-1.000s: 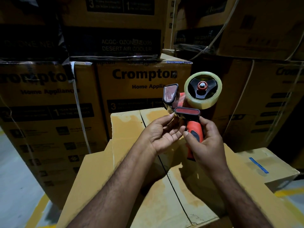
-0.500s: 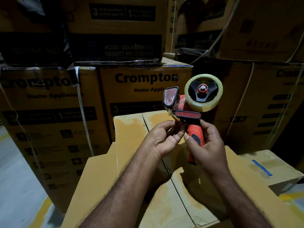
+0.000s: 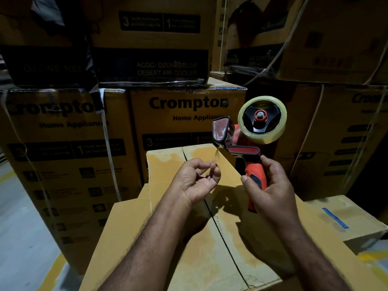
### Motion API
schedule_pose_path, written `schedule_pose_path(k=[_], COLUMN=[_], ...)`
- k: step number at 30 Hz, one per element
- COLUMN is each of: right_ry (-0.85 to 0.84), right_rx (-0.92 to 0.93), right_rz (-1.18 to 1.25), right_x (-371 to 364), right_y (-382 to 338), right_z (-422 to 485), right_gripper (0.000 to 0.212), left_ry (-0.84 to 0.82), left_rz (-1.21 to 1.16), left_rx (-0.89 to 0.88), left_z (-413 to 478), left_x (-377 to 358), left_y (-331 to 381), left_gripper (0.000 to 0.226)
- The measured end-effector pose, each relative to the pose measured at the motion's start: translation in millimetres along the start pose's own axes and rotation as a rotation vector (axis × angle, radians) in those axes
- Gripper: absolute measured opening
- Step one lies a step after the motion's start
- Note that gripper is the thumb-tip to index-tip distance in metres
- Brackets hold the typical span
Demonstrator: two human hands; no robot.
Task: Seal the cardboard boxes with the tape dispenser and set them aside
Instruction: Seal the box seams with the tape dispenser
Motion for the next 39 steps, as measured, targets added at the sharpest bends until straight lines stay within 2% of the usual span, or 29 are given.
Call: schedule_pose_path(k=[5,11,13,16,21,25,29,32,37,39], right_ry=[-0.015,-0.001,0.003,-0.02,-0.057,-0.1,-0.133,-0.14,-0.117,-0.124], right_rx=[0.01,0.059,0.08,0.111,0.132,0.19,0.195,0.175,0.148,0.135], right_rz=[-0.068,-0.175,-0.192,-0.227,-0.288,-0.358,-0.444,-0.486,-0.496,-0.49], right_x=[-2,1,4,7,3,-1,-8,-19,-35,-44], right_y=[-1,-3,-6,-10,-8,-5,0,2,0,-2], right_z=[-1,-4,-5,-7,-9,-11,-11,-12,-2,1], right_gripper=[0.069,0.069,0.069,0.071,0.067,0.067,0.07,0.07,0.071,0.069], left_ry=[-0.103,-0.13,-0.154,-0.188,-0.107,-0.183,-0.264,-0.281,-0.328,-0.318], left_rz=[0.164,0.312,0.352,0.548,0.863,1.155,1.402,1.456,1.434,1.42], left_rx=[0.109,0.179,0.194,0.205,0.184,0.22,0.063,-0.055,0.084,0.061], left_z=[-2,5,6,11,40,53,65,80,108,121], left_x=[0,14,18,24,33,31,16,10,29,34], left_y=[2,12,16,27,56,69,86,92,100,104], left_gripper=[0.044,0.023,0.022,0.023,0.018,0.016,0.013,0.017,0.025,0.024])
Point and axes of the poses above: each hand's wrist, its own z-axis towards the middle knuckle, its own x-axis out of the back of the hand, y = z × x, the point moved 5 cm from there along z, towards the middle knuckle, and after that the axes turned 13 degrees about -x, right-handed, at the moved point
